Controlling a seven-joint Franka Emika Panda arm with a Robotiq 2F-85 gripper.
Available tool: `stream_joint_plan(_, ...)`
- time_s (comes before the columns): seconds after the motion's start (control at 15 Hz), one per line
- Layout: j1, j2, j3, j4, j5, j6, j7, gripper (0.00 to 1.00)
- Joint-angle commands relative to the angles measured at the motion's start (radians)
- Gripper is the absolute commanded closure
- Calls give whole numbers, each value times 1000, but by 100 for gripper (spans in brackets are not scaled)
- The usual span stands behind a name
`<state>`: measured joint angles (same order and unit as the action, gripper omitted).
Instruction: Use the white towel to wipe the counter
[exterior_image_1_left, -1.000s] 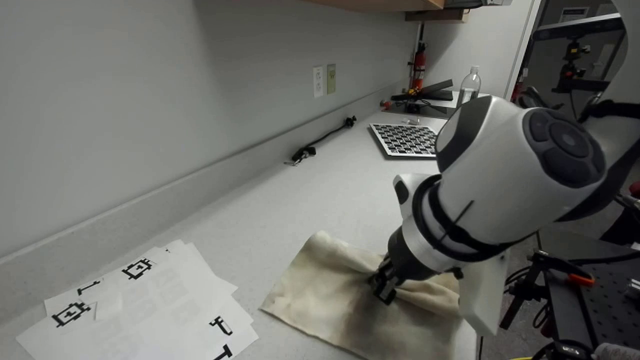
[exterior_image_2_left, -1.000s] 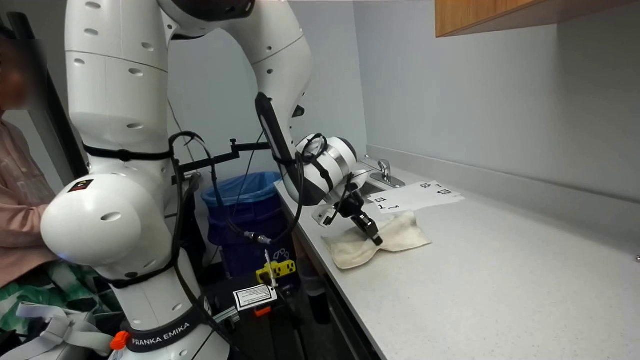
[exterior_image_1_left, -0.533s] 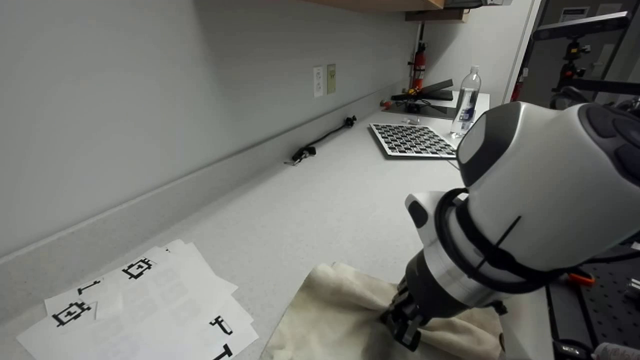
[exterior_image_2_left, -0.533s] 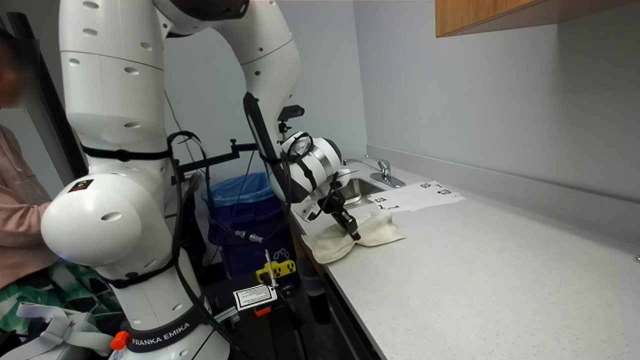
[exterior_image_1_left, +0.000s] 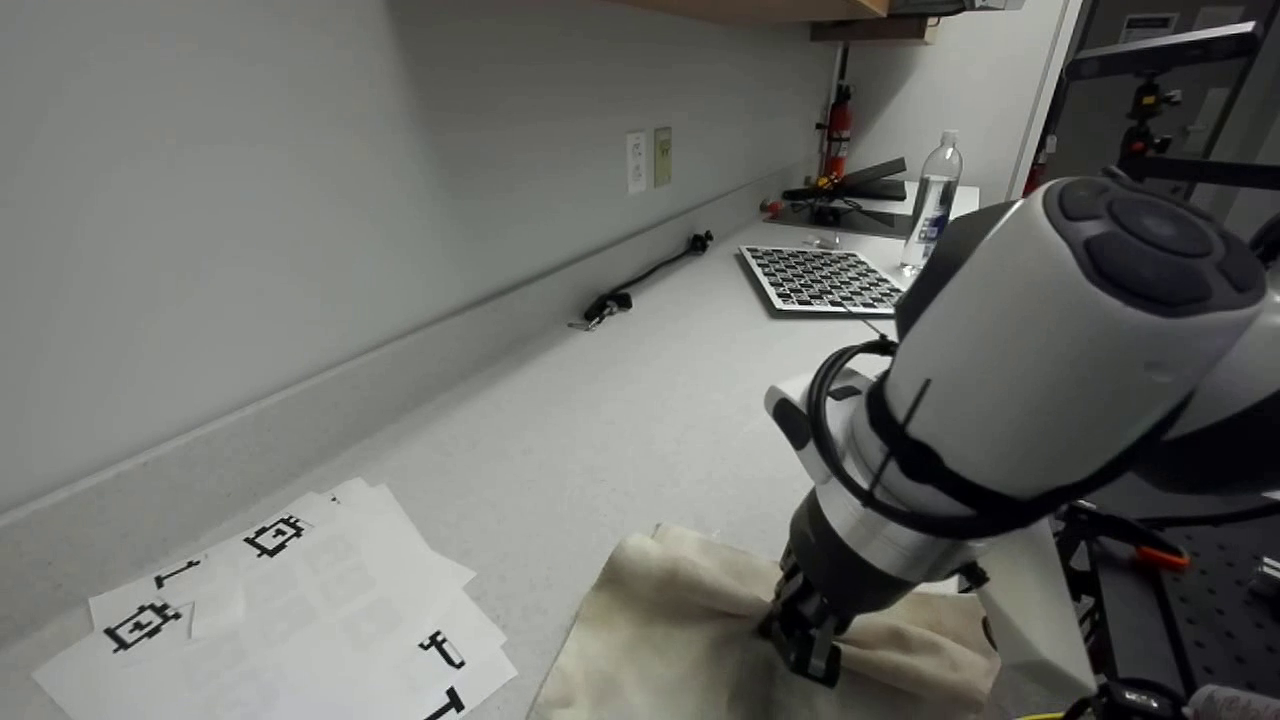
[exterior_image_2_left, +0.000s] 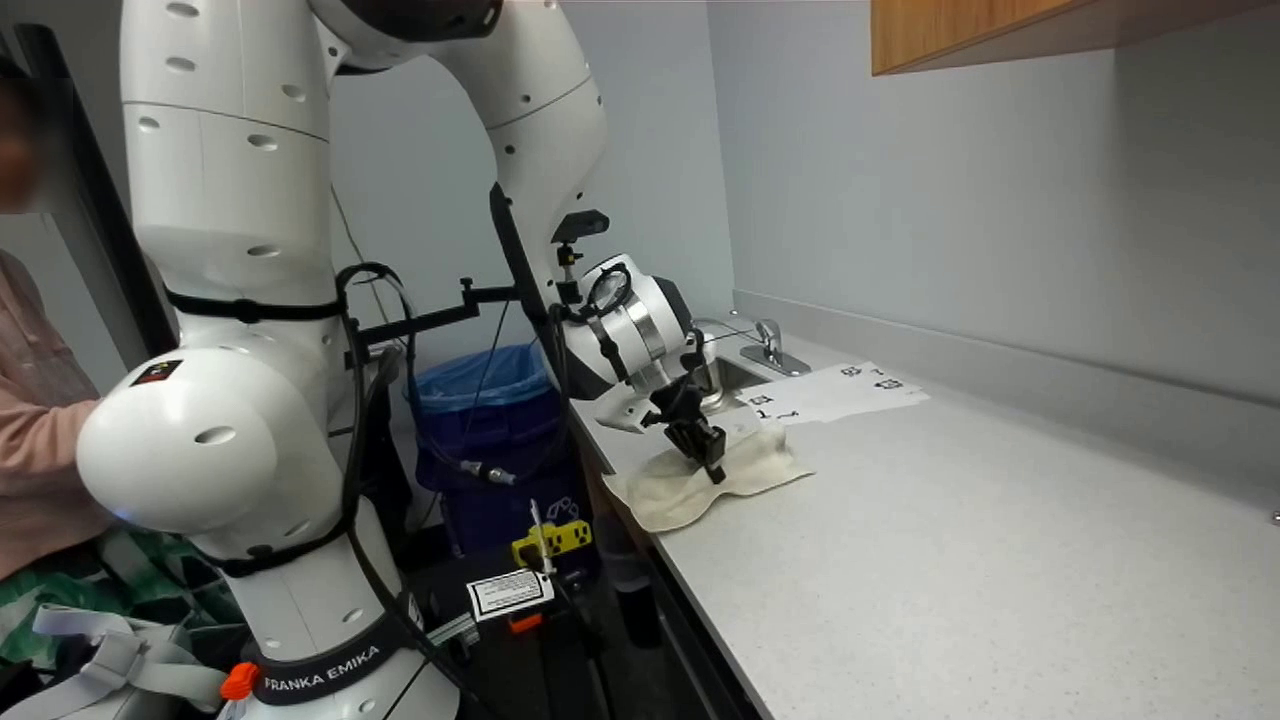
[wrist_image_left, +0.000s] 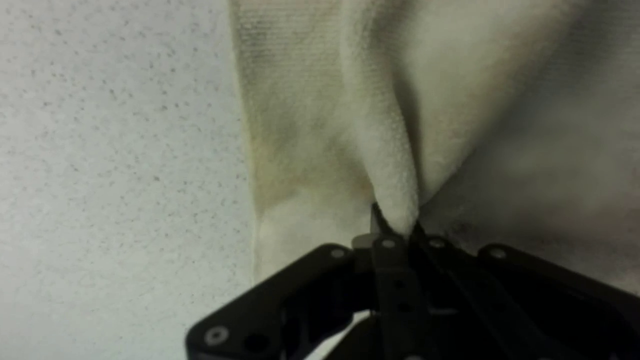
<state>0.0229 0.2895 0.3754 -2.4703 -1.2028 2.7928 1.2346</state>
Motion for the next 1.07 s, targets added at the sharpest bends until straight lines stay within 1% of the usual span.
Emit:
stream_joint_plan(0.0, -86, 51, 42, 21, 192, 6, -263, 99)
stream_joint_plan(0.13, -119, 43, 69, 30, 326, -21, -403, 99)
stream_joint_plan(0.27, -152, 33, 96, 40, 434, -47, -516, 99)
stream_joint_plan(0.33, -38, 14, -13, 40, 547, -28, -607, 99)
stream_joint_plan(0.4, -35, 4, -16, 39, 618, -33, -669, 99)
stream_joint_plan(0.47, -140, 12, 84, 51, 608, -66, -676, 99)
stream_joint_plan(0.53, 0, -18, -43, 46, 739, -54, -778, 99)
stream_joint_plan(0.6, 15, -27, -54, 51, 785, -66, -812, 75)
stream_joint_plan(0.73, 69, -53, -105, 53, 856, -82, -878, 64)
stream_joint_plan(0.87, 112, -76, -148, 55, 880, -95, -908, 49)
stream_joint_plan(0.93, 129, -89, -167, 54, 879, -98, -911, 40)
stream_joint_plan(1.0, 138, -101, -180, 54, 885, -105, -919, 34)
